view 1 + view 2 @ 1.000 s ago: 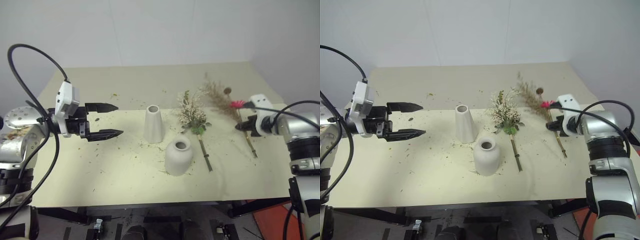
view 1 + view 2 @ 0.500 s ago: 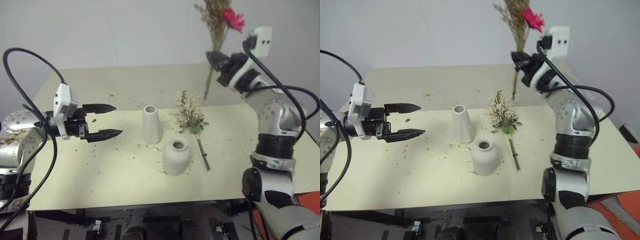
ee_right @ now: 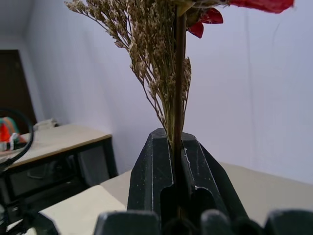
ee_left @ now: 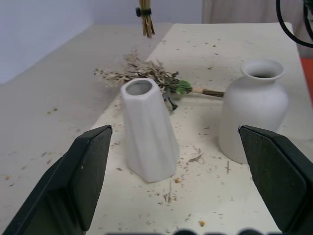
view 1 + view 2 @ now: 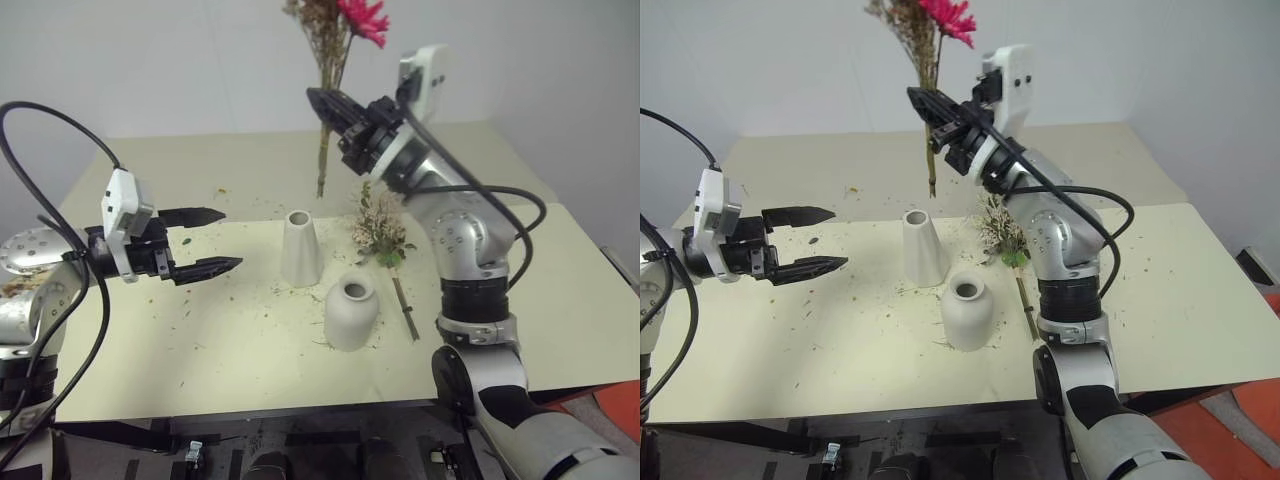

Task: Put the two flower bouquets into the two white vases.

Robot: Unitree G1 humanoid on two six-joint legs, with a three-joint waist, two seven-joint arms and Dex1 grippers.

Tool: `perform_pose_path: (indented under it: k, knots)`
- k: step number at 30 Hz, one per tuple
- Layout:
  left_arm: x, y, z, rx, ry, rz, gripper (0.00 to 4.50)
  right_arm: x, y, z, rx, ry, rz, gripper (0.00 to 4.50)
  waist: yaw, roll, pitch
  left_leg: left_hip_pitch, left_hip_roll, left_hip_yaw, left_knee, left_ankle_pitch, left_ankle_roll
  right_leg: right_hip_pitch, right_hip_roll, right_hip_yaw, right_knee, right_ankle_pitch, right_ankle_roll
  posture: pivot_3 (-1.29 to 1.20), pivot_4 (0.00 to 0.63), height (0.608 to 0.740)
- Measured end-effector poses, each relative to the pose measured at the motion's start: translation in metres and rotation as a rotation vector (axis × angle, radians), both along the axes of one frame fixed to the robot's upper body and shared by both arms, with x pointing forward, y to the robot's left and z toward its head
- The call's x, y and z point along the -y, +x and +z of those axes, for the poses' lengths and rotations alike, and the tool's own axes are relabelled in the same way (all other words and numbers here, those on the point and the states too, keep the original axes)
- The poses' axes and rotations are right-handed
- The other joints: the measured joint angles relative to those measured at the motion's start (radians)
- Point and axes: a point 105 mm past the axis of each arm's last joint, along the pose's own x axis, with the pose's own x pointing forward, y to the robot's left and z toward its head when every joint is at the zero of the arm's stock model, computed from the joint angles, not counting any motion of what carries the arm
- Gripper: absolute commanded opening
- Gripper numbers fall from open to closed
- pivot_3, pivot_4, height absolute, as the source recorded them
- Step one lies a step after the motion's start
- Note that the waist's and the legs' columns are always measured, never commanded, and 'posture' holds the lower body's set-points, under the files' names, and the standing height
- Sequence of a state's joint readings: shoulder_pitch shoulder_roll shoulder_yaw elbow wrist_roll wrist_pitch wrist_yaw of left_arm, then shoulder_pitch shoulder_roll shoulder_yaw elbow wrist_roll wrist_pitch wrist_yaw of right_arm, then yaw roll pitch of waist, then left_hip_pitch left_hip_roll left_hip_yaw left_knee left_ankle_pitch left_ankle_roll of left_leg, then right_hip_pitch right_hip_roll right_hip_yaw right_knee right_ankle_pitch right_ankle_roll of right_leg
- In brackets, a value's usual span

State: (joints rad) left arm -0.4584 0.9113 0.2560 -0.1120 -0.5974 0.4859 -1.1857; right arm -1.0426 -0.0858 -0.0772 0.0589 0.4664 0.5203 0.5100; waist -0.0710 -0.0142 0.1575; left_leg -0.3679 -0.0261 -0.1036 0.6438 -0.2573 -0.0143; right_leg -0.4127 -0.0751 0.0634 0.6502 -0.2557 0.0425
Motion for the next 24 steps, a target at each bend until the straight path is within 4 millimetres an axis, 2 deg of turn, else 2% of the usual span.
perform_pose_path:
  k: [8, 13, 24]
  knots:
    - [-0.002, -0.001, -0.006, -0.032, -0.025, 0.024, 4.50, -0.018, 0.000, -0.013, -0.009, -0.031, 0.042, 0.03, -0.001, 0.000, 0.000, -0.001, 0.000, 0.000, -0.001, 0.000, 0.000, -0.007, -0.001, 0.000, 0.007, 0.000, 0.000, 0.00, 0.150, 0.740]
    - [-0.003, -0.002, -0.003, -0.021, -0.026, 0.029, 4.50, -0.024, 0.005, -0.032, -0.036, -0.069, 0.049, 0.03, -0.002, 0.000, 0.000, 0.000, 0.000, 0.001, -0.001, 0.000, 0.000, -0.007, -0.001, 0.000, 0.007, 0.000, 0.000, 0.00, 0.150, 0.740]
    - [-0.003, -0.004, -0.003, -0.015, -0.023, 0.029, 4.50, -0.029, 0.011, -0.033, -0.004, -0.058, 0.038, 0.03, -0.004, 0.000, -0.001, 0.000, 0.002, 0.001, -0.001, 0.000, -0.001, -0.007, 0.000, 0.000, 0.008, 0.001, -0.001, 0.00, 0.150, 0.740]
